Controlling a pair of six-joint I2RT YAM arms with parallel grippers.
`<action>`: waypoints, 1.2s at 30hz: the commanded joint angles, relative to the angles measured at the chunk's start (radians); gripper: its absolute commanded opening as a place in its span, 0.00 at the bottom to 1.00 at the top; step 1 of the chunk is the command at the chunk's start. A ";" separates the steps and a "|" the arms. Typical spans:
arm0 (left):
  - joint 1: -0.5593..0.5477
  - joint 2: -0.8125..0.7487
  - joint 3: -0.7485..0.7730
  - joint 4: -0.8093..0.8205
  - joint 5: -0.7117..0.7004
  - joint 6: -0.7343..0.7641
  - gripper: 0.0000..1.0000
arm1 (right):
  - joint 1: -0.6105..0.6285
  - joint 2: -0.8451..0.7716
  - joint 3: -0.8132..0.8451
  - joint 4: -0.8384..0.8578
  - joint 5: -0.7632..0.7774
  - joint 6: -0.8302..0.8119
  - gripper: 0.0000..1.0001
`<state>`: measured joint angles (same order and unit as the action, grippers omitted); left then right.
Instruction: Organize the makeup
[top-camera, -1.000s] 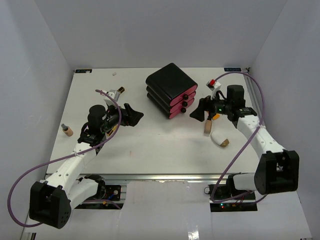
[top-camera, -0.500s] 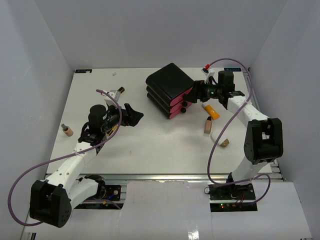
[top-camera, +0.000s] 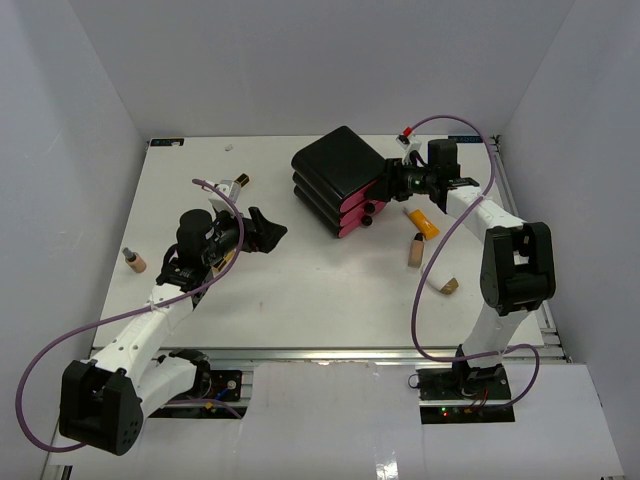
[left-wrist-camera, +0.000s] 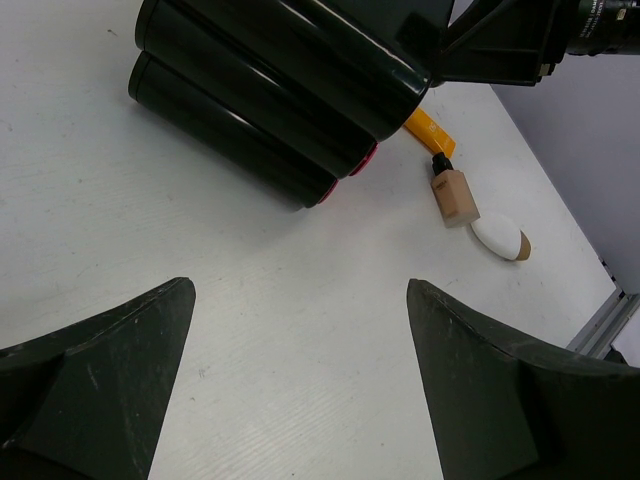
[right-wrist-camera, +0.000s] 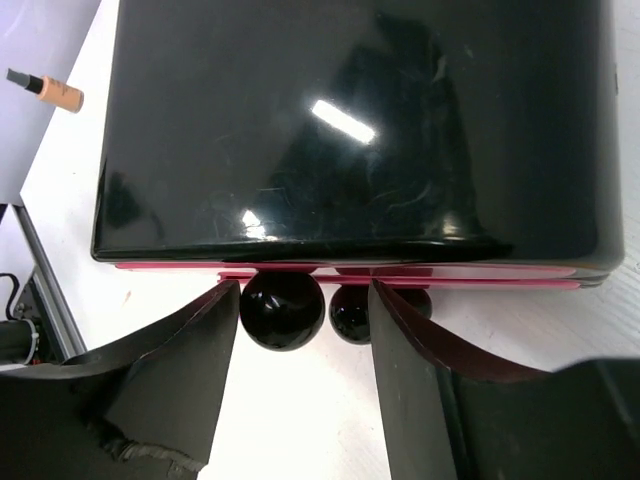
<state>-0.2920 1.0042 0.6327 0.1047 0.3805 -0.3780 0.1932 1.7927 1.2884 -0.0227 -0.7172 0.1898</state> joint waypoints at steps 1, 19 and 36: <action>-0.005 -0.012 0.018 0.004 0.010 0.011 0.98 | 0.008 -0.008 0.027 0.049 -0.013 0.007 0.55; -0.004 -0.025 0.016 0.001 -0.002 0.016 0.98 | -0.038 -0.268 -0.272 0.041 -0.019 -0.077 0.40; -0.004 -0.024 0.015 -0.005 -0.022 0.027 0.98 | -0.084 -0.374 -0.364 0.036 -0.040 -0.096 0.79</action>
<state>-0.2920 1.0023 0.6327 0.1043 0.3725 -0.3659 0.1197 1.4414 0.9195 0.0004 -0.7257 0.1135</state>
